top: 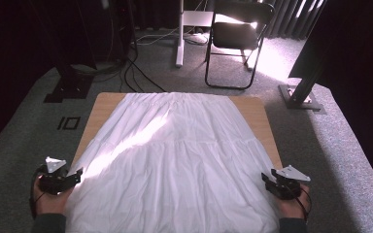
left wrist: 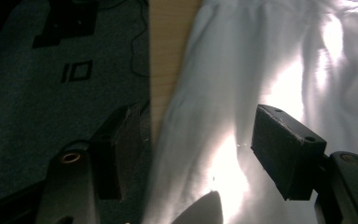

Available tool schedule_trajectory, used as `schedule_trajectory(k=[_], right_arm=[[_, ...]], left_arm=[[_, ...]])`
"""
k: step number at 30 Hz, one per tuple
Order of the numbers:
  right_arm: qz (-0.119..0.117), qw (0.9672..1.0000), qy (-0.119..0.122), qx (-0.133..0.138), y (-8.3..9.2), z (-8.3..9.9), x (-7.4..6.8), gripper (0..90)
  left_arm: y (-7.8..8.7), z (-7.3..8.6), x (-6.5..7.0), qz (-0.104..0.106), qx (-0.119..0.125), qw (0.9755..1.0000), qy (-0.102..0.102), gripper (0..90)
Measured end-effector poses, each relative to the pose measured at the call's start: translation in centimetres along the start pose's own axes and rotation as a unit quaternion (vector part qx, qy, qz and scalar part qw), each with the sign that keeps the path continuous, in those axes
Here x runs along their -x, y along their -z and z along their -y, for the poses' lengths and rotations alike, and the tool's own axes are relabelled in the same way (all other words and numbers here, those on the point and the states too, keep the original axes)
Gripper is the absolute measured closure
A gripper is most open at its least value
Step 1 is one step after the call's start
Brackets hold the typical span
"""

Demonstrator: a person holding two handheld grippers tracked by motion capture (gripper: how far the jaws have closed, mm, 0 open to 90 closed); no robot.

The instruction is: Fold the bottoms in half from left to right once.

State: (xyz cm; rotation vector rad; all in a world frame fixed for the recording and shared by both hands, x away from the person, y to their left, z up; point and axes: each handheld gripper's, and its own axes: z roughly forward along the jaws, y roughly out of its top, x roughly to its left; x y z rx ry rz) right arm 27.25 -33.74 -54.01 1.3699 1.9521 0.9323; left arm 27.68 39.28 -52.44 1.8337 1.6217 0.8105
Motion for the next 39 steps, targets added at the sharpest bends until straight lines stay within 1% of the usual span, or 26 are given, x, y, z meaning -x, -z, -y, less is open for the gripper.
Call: schedule_trajectory(k=[1,2,3,4,5,6,7,9,11,13,15,16,18,19,20,21,22,24,26,27,30,32,34,36,38,39], right_arm=[[0.0,1.0,-0.007,0.0,0.1,0.2,0.3,52.9],[0.001,0.9999,-0.014,0.0,0.2,0.4,0.6,52.8],[0.001,0.9999,-0.014,0.0,0.2,0.4,0.6,52.8],[0.001,0.9999,-0.014,0.0,0.2,0.4,0.6,52.8],[0.008,0.9997,-0.025,-0.003,0.2,0.7,1.1,52.0],[0.008,0.9997,-0.025,-0.004,0.1,0.7,1.2,52.0],[0.008,0.9996,-0.025,-0.005,0.1,0.7,1.2,51.8],[0.008,0.9997,-0.022,-0.007,0.0,0.7,1.1,51.5],[0.005,0.9997,-0.02,-0.009,-0.2,0.7,1.1,51.1],[0.003,0.9997,-0.019,-0.011,-0.4,0.7,1.0,50.9],[0.003,0.9997,-0.019,-0.013,-0.4,0.7,1.0,50.6],[0.002,0.9997,-0.019,-0.013,-0.5,0.7,1.1,50.4],[0.003,0.9997,-0.02,-0.013,-0.4,0.7,1.1,50.0],[0.004,0.9997,-0.021,-0.012,-0.4,0.8,1.2,49.8],[0.006,0.9997,-0.022,-0.011,-0.3,0.8,1.3,49.6],[0.008,0.9996,-0.026,-0.01,-0.3,0.8,1.5,49.1],[0.011,0.9994,-0.03,-0.009,-0.2,0.8,1.6,48.1],[0.021,0.999,-0.039,-0.01,-0.2,0.8,1.9,44.6],[0.024,0.9987,-0.043,-0.012,-0.3,0.8,2.2,39.1],[0.019,0.9986,-0.046,-0.016,-0.4,0.8,2.3,36.5],[0.024,0.9984,-0.04,-0.033,-0.8,0.9,2.2,33.3],[0.032,0.9975,-0.044,-0.045,-1.2,1.1,2.3,32.5],[0.032,0.9971,-0.056,-0.04,-1.2,1.2,2.6,34.6],[0.022,0.9968,-0.071,-0.031,-1.1,1.1,3.0,35.8],[0.02,0.9965,-0.07,-0.042,-1.2,1.1,3.2,40.1],[0.01,0.9968,-0.062,-0.05,-1.4,1.3,3.2,42.2]], left_arm=[[-0.3,0.4,-0.5,0.002,-0.006,1.0,0.003,32.2],[-0.3,0.4,-0.5,0.002,-0.006,1.0,0.003,28.9],[-0.6,0.8,-0.7,0.002,-0.015,0.9999,-0.002,28.9],[-0.6,0.8,-0.7,0.002,-0.015,0.9999,-0.002,28.0],[-1.4,1.8,-1.0,0.016,-0.027,0.9995,-0.007,24.1],[-1.5,2.0,-1.0,0.021,-0.029,0.9994,-0.006,23.7],[-1.7,2.3,-1.0,0.024,-0.03,0.9992,-0.006,23.7],[-1.8,2.5,-1.1,0.042,-0.024,0.9988,0.006,23.3],[-1.8,2.5,-1.0,0.055,-0.027,0.9981,0.004,23.4],[-1.9,2.4,-0.8,0.079,-0.029,0.9964,0.002,25.8],[-2.0,2.3,-0.7,0.079,-0.032,0.9964,0.005,27.0],[-2.0,2.3,-0.8,0.079,-0.032,0.9963,0.012,27.8],[-1.7,2.3,-1.2,0.066,-0.03,0.997,0.024,37.6],[-1.5,2.2,-1.3,0.057,-0.031,0.9976,0.025,44.0],[-1.3,2.2,-1.2,0.045,-0.032,0.9983,0.017,51.2],[-1.2,2.1,-1.1,0.039,-0.034,0.9987,0.004,58.6],[-1.1,2.0,-0.9,0.045,-0.036,0.9983,-0.008,67.1],[-1.1,1.8,-0.1,0.033,-0.04,0.9977,-0.042,78.0],[-1.1,1.6,0.5,0.012,-0.046,0.9965,-0.068,86.2],[-1.2,1.5,0.6,0.011,-0.047,0.9965,-0.068,87.5],[-1.2,1.5,0.4,0.009,-0.045,0.997,-0.063,88.2],[-1.1,1.4,0.1,0.001,-0.039,0.9975,-0.058,88.3],[-0.7,1.1,-0.4,-0.008,-0.033,0.9979,-0.054,88.4],[-0.4,0.7,-0.8,-0.018,-0.027,0.9981,-0.052,88.5],[-0.3,0.3,-1.2,-0.027,-0.025,0.998,-0.051,88.5],[-0.3,0.1,-1.3,-0.032,-0.025,0.9977,-0.054,88.5]])
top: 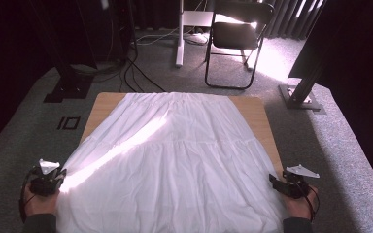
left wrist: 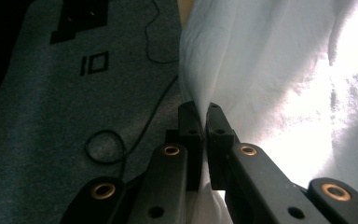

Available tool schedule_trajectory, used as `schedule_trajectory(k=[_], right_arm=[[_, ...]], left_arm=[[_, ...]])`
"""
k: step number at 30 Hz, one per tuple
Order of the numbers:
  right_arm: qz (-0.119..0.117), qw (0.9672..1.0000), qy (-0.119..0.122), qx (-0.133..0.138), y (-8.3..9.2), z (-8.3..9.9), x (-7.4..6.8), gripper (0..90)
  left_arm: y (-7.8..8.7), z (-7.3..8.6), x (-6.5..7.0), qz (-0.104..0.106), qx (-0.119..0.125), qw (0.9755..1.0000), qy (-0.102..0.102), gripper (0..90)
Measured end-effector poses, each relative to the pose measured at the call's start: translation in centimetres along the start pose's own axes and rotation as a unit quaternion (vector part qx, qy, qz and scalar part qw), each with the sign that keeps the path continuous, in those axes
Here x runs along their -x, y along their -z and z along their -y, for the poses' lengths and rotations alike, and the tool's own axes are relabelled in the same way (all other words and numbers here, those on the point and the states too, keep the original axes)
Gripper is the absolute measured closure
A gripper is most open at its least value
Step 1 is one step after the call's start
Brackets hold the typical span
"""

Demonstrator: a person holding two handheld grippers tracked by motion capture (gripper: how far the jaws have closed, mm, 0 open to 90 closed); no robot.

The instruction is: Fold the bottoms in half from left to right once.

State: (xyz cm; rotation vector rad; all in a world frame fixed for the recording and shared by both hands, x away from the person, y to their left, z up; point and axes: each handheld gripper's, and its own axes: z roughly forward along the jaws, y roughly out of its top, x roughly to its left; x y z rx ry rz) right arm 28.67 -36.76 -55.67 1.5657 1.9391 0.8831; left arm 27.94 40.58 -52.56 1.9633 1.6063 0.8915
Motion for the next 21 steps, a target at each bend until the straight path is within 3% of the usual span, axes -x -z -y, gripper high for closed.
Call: schedule_trajectory(k=[2,4,5,7,9,12,18,21], right_arm=[[-0.005,0.9998,0.009,-0.018,-0.5,0.2,-0.2,47.1],[-0.014,0.9996,0.014,-0.022,-0.4,0.1,0.0,68.6],[-0.011,0.9994,0.017,-0.029,-0.3,-0.1,0.1,77.4],[0.023,0.9989,0.019,-0.035,-0.4,-0.3,0.6,86.0],[0.054,0.9977,0.012,-0.038,-0.4,-0.4,1.1,86.7],[0.062,0.9974,0.004,-0.036,-0.4,-0.3,1.5,86.7],[0.062,0.9976,0.005,-0.03,-0.4,-0.1,1.7,86.7],[0.059,0.9979,0.005,-0.026,-0.4,0.0,1.6,86.6]], left_arm=[[-0.1,-0.3,-0.3,-0.007,0.0,1.0,-0.001,88.6],[-0.3,-0.6,-0.7,-0.014,0.001,0.9999,0.002,88.6],[-0.3,-0.7,-1.0,-0.017,0.001,0.9998,0.003,88.7],[-0.4,-0.8,-1.4,-0.021,0.004,0.9997,0.009,88.8],[-0.4,-1.0,-2.0,-0.03,0.005,0.9995,0.013,88.8],[-0.1,-1.4,-3.0,-0.045,0.01,0.9987,0.023,88.8],[0.1,-2.8,-5.3,-0.093,0.008,0.9946,0.046,88.9],[0.4,-3.7,-5.6,-0.107,0.012,0.9928,0.053,88.9]])
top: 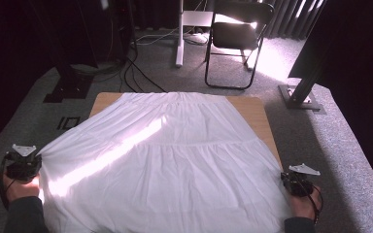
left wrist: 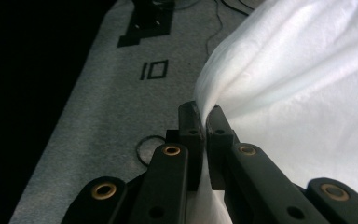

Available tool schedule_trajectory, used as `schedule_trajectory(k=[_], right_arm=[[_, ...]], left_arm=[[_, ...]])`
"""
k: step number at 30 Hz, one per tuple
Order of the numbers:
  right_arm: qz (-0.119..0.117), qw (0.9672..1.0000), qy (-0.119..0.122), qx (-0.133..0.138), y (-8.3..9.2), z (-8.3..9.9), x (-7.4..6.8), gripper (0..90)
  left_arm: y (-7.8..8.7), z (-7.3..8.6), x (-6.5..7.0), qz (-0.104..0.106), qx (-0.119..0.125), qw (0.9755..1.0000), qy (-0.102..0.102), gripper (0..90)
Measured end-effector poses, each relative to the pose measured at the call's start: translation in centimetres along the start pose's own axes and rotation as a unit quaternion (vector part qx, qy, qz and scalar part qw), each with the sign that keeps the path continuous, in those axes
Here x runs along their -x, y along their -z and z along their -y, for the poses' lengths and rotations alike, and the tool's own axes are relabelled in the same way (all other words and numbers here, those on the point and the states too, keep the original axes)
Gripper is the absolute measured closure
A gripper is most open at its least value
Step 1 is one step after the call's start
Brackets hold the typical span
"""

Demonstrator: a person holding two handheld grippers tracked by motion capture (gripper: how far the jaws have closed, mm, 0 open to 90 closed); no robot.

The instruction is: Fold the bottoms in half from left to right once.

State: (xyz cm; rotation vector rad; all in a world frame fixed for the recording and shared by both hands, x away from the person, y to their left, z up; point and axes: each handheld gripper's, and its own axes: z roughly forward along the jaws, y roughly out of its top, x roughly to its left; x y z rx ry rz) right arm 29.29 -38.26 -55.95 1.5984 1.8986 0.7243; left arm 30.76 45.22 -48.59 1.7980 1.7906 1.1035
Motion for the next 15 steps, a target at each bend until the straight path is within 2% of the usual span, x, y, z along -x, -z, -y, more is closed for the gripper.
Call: schedule_trajectory(k=[3,5,6,8,9,11,13,15], right_arm=[[-0.002,1.0,0.004,0.002,0.0,0.0,-0.2,86.4],[-0.002,0.9999,0.01,0.004,0.0,0.0,-0.4,86.1],[-0.002,0.9999,0.011,0.005,0.0,0.0,-0.4,86.0],[-0.003,0.9999,0.01,0.005,0.0,0.0,-0.5,84.9],[-0.004,0.9999,0.009,0.006,0.0,0.0,-0.4,84.5],[-0.005,0.9999,0.008,0.007,0.0,0.1,-0.4,84.2],[-0.005,0.9999,0.007,0.008,0.0,0.1,-0.5,84.2],[-0.004,0.9999,0.007,0.008,0.0,0.1,-0.5,84.2]], left_arm=[[1.1,-0.9,0.5,0.004,0.018,0.9998,-0.003,88.9],[2.2,-1.5,0.9,0.025,0.038,0.999,0.0,88.9],[2.9,-1.9,0.9,0.046,0.049,0.9977,0.006,88.8],[4.5,-2.6,1.4,0.091,0.079,0.9926,0.009,88.8],[5.0,-2.9,1.6,0.104,0.086,0.9909,0.008,88.8],[6.4,-3.8,2.4,0.139,0.107,0.9845,0.001,88.7],[7.8,-4.9,3.6,0.169,0.127,0.9773,-0.01,88.7],[9.2,-6.1,5.1,0.204,0.149,0.9673,-0.023,88.7]])
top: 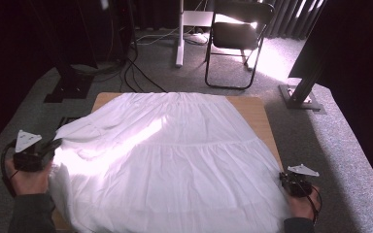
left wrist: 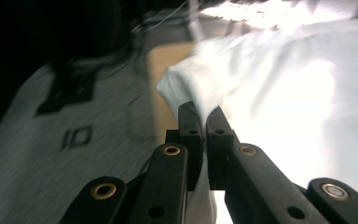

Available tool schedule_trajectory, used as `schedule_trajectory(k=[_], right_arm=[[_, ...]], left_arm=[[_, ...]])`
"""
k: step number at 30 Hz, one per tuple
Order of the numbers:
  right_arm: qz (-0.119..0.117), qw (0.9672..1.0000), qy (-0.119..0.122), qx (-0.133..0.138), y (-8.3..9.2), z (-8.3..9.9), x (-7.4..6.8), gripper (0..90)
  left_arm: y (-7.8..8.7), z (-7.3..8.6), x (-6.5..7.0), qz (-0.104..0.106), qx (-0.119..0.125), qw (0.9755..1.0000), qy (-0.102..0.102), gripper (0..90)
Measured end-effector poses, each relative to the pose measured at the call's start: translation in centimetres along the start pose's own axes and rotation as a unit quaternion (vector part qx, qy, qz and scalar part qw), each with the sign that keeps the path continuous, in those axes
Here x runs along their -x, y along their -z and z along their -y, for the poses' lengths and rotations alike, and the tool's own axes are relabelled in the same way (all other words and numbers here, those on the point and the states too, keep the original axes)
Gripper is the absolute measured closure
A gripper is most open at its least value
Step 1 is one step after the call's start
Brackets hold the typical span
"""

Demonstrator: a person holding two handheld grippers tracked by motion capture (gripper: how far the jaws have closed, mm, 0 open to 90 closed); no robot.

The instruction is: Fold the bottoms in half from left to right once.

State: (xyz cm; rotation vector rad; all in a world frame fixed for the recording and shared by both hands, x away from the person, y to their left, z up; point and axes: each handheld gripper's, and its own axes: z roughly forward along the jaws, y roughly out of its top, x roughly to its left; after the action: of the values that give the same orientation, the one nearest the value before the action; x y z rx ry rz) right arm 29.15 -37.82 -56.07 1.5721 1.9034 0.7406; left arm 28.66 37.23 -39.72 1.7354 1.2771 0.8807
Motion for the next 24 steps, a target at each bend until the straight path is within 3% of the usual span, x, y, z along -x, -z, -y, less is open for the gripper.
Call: schedule_trajectory(k=[2,4,6,8,10,13,14,16,17,19,21,23,24], right_arm=[[0.0,1.0,0.0,0.0,0.0,0.0,0.0,84.2],[0.0,1.0,0.0,0.001,0.0,0.0,0.0,84.2],[0.0,1.0,0.001,0.001,0.0,0.0,0.0,84.3],[0.001,1.0,0.002,0.001,0.0,0.0,-0.1,84.3],[0.002,1.0,0.002,0.001,0.0,0.0,-0.1,84.4],[0.004,1.0,0.004,0.001,0.0,0.0,-0.2,84.4],[0.005,1.0,0.005,0.0,0.0,0.0,-0.2,84.4],[0.006,1.0,0.006,-0.001,0.0,0.0,-0.2,84.5],[0.006,1.0,0.007,-0.001,0.0,-0.1,-0.2,84.6],[0.006,1.0,0.007,-0.002,0.0,-0.1,-0.3,84.8],[0.011,0.9999,0.009,-0.004,-0.1,-0.2,-0.4,84.5],[0.018,0.9997,0.011,-0.009,0.0,-0.4,-0.7,78.0],[0.027,0.9995,0.014,-0.006,0.2,-0.7,-1.0,69.7]], left_arm=[[0.0,-1.7,2.1,0.035,0.016,0.9991,-0.015,88.8],[-0.4,-3.4,4.8,0.074,0.03,0.996,-0.04,88.7],[-0.9,-5.1,7.9,0.113,0.041,0.9901,-0.073,88.8],[-1.5,-6.7,11.6,0.146,0.052,0.9819,-0.108,88.8],[-2.6,-8.0,15.5,0.19,0.061,0.9707,-0.134,88.8],[-5.1,-8.7,21.0,0.277,0.056,0.949,-0.14,89.1],[-5.9,-8.5,22.8,0.303,0.05,0.9414,-0.14,89.1],[-7.4,-7.5,26.2,0.354,0.033,0.9238,-0.141,89.1],[-8.1,-6.8,27.8,0.371,0.024,0.9166,-0.147,89.1],[-9.4,-5.3,30.4,0.388,0.003,0.9073,-0.162,89.1],[-10.9,-3.7,32.2,0.396,-0.02,0.9017,-0.173,89.0],[-12.4,-2.5,33.0,0.396,-0.042,0.9023,-0.165,86.3],[-12.8,-2.1,33.1,0.393,-0.05,0.9028,-0.168,75.5]])
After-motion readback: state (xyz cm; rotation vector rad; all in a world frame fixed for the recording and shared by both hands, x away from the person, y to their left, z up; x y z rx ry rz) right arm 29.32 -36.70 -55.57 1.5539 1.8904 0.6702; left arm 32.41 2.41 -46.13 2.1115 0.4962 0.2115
